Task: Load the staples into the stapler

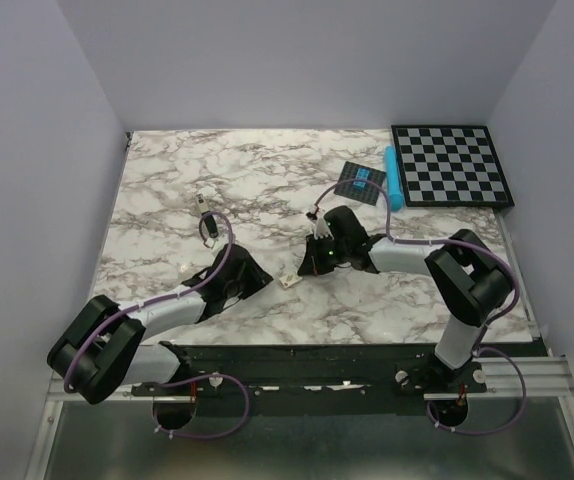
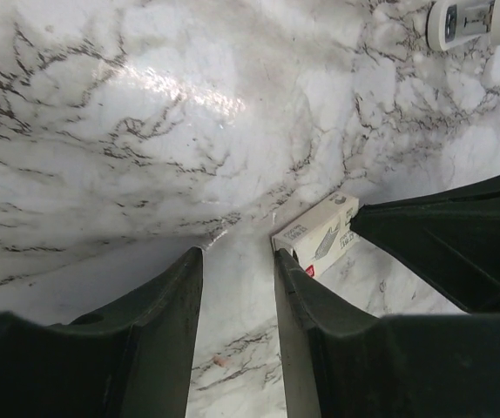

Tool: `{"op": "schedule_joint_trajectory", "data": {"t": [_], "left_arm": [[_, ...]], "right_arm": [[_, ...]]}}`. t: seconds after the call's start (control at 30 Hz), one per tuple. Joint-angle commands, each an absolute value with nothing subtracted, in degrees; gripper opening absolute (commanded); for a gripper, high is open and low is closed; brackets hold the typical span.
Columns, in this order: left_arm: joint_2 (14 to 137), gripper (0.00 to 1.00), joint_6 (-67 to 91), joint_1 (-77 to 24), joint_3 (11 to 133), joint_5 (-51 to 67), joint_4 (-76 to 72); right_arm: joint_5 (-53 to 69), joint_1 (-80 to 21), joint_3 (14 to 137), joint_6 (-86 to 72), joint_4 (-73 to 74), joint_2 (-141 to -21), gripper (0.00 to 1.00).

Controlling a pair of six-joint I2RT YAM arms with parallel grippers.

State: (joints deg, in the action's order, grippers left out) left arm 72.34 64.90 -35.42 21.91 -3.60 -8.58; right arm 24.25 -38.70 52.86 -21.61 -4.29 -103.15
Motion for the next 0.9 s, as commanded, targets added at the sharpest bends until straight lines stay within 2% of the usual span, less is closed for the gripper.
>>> {"op": "schedule_joint_trajectory", "data": {"t": [0.0,0.33,0.63,0.87], "left_arm": [[71.7,0.47,63.9,-37.9,24.6,-2.4,-5.4],[74.9,0.46,62.8,-41.4,29.4,-4.7,-2.2],[78.5,0.36,62.3,-43.0,31.4,-6.3,-0.9],[80.9,0.34,62.4,-43.5,32.5,-7.0,-1.4]], "right_arm": [[17.2,-39.3,47.1,-27.4,-9.0,-100.1,0.01],[12.7,-39.5,44.1,-30.6,-9.5,-97.3,0.01],[11.5,-39.7,44.4,-31.0,-9.0,-97.5,0.01],[11.9,-40.0,44.6,-30.9,-9.3,-98.1,0.01]]}}
